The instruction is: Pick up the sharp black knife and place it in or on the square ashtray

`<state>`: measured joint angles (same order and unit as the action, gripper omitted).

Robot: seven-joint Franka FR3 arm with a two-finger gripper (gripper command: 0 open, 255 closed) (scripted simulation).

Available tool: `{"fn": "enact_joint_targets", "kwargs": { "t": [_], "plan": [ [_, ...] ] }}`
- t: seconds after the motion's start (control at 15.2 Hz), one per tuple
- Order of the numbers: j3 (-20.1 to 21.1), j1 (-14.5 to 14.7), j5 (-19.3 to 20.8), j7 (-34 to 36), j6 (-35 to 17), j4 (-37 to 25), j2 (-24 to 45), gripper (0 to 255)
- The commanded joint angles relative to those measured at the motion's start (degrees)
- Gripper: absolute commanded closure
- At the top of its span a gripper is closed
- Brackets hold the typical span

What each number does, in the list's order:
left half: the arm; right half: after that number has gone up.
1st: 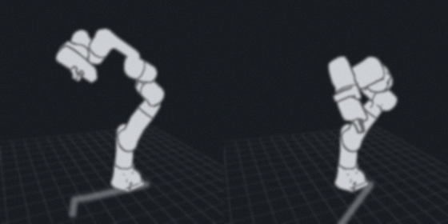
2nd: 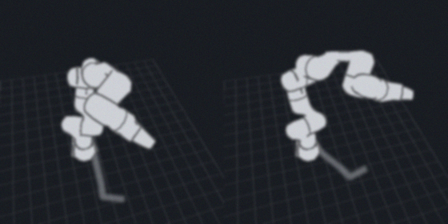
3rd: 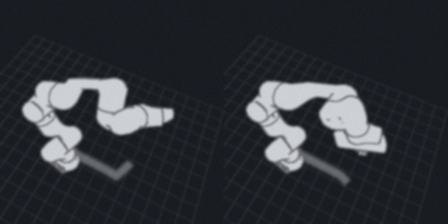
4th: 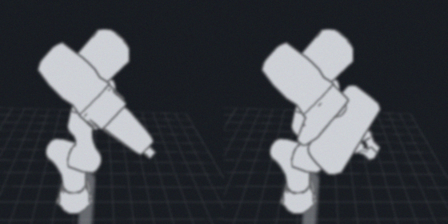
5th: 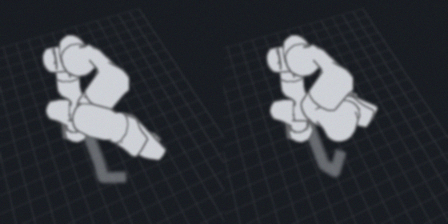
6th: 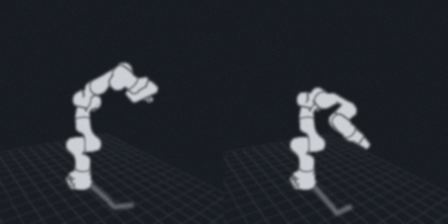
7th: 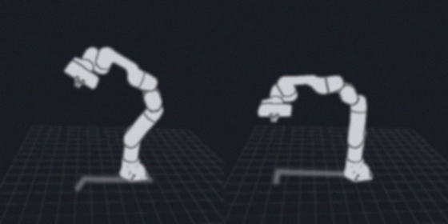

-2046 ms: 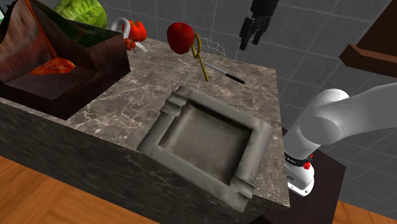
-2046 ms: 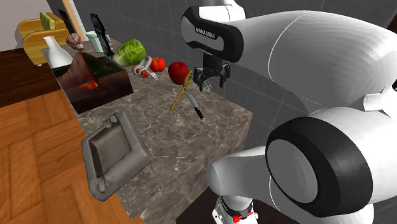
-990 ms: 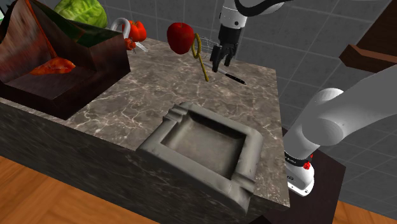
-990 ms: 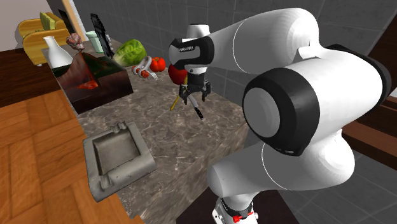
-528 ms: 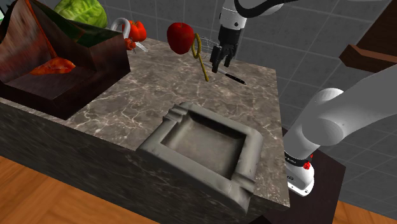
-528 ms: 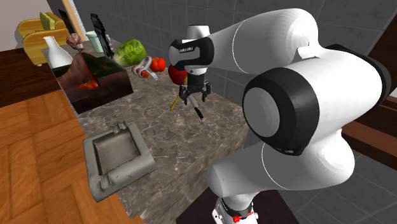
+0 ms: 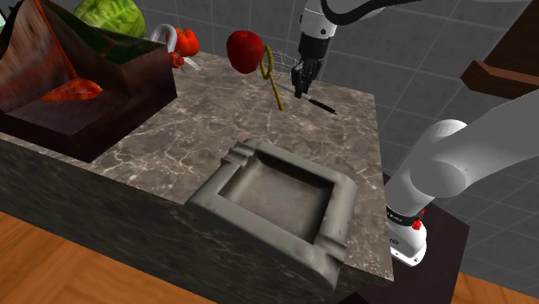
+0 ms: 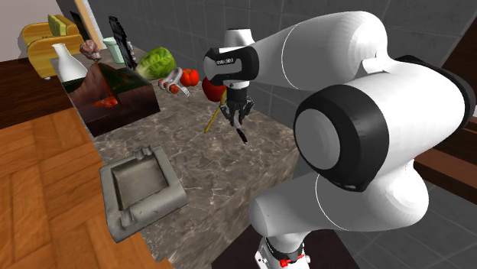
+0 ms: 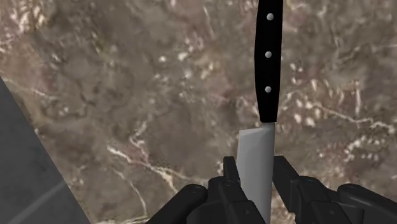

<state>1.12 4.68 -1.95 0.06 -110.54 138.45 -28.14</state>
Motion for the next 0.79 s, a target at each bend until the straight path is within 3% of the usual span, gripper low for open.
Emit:
{"fn": "enact_joint_targets", "kwargs": {
  "t": [0.0, 0.73],
  "plan": [
    [0.4, 0.3, -2.7, 0.2, 0.4, 0.7, 0.0, 255],
    [-0.6, 0.6, -2.1, 0.4, 8.1, -7.4, 0.3, 255]
  ]
}}
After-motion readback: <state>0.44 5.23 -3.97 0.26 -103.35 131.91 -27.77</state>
